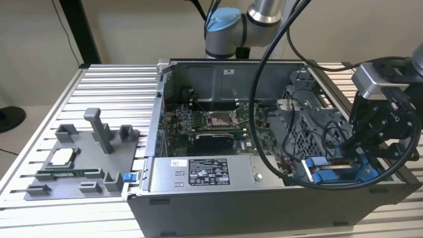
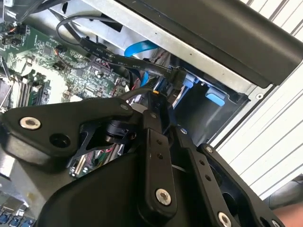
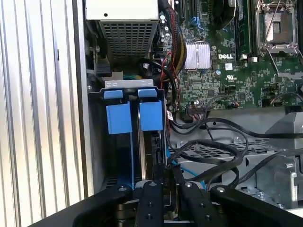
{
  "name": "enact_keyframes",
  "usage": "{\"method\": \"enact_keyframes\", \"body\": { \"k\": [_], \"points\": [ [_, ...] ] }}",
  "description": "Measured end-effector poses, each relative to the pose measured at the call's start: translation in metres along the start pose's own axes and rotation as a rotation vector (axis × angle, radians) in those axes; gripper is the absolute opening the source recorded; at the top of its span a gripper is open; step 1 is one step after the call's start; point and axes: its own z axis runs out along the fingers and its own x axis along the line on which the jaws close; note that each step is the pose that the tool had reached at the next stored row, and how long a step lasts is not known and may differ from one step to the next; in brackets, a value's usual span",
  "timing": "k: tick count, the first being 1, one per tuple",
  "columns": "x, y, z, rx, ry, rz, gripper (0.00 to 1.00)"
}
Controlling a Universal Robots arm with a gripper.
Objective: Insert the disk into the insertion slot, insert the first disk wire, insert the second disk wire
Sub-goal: 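Insert the first disk wire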
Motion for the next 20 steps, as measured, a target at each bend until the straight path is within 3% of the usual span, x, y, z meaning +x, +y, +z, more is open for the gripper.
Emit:
{"method": "enact_keyframes", "body": {
  "k": [10, 20],
  "points": [
    [0.0000, 0.0007, 0.0017, 0.0148, -0.0012, -0.002, 0.00],
    [0.0021, 0.0038, 0.0021, 0.0205, -0.0012, -0.008, 0.00]
  ]
}}
